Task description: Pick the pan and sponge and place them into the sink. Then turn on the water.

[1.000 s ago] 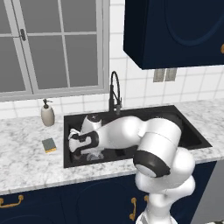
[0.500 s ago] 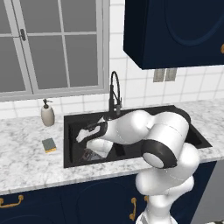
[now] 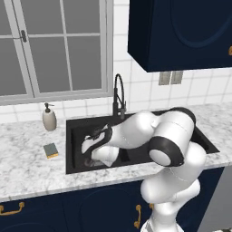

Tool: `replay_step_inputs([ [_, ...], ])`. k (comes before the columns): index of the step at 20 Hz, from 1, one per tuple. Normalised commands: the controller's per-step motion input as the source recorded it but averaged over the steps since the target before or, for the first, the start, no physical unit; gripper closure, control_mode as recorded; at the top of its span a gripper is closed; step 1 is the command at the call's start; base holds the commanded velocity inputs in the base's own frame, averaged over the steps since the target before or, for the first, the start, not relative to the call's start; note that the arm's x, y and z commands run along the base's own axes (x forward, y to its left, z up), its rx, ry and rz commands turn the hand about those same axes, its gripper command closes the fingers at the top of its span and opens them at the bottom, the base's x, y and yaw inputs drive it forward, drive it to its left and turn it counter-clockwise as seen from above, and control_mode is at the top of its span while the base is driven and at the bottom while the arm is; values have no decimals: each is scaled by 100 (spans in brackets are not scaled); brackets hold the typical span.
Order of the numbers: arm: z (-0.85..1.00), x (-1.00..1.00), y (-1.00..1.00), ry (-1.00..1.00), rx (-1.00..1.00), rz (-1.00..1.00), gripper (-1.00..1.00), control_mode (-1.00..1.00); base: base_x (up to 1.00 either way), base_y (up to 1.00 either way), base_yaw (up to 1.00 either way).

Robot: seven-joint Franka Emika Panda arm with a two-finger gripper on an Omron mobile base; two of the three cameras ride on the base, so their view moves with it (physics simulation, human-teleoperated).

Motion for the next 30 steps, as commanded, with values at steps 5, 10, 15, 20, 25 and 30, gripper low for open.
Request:
replay_step_inputs([
  [5, -24, 37, 38, 2, -13, -16, 100, -100, 0, 0, 0],
  [10, -20, 42, 35, 0, -3, -7, 100, -100, 0, 0, 0],
  [15, -40, 32, 29, 0, 0, -6, 100, -100, 0, 0, 0],
  [20, -60, 13, 9, -1, 0, -2, 100, -100, 0, 0, 0],
  [25, -69, 0, -5, -2, 0, -4, 100, -100, 0, 0, 0],
  [30, -70, 0, -29, 0, 0, -8, 100, -100, 0, 0, 0],
])
